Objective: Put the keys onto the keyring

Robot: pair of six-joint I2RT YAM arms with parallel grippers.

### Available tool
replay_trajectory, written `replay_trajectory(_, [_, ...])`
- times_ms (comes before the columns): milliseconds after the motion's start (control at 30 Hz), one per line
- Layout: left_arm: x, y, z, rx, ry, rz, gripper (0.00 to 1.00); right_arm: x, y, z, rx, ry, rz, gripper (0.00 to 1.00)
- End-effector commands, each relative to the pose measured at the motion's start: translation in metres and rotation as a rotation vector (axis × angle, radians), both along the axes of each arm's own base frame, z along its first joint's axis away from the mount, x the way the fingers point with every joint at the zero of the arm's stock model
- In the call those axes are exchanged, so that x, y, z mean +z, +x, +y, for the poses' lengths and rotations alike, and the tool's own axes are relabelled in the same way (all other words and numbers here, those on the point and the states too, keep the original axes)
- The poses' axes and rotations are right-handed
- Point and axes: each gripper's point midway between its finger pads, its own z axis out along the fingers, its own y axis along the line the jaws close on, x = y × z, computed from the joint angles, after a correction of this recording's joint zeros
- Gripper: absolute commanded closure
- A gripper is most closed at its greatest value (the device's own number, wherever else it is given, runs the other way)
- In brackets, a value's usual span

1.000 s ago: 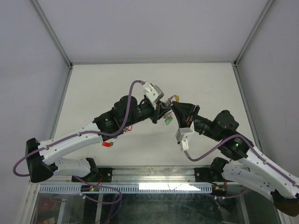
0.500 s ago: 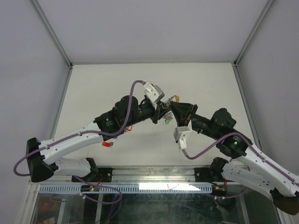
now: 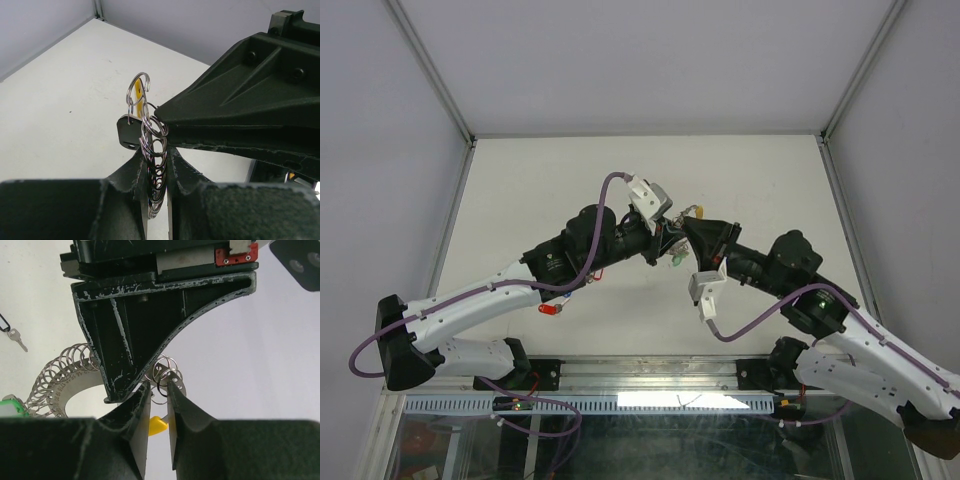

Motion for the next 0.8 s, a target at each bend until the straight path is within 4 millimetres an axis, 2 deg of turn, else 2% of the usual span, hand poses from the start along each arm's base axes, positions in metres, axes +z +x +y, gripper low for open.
replay_trajectory(0, [0.037, -0.005, -0.004, -0.024, -0.091, -0.038, 1.00, 0.033, 0.001, -0.002, -0.015, 0.054, -0.069, 0.79])
replay_trajectory(400, [0.038, -0.004, -0.002, -0.014, -0.090, -0.042, 1.00, 0.038, 0.005, -0.005, -0.041, 0.093, -0.071, 0.97])
replay_trajectory(767, [0.038, -0.003, -0.001, -0.009, -0.091, -0.042, 1.00, 0.038, 0.002, -0.012, -0.059, 0.155, 0.004, 1.00])
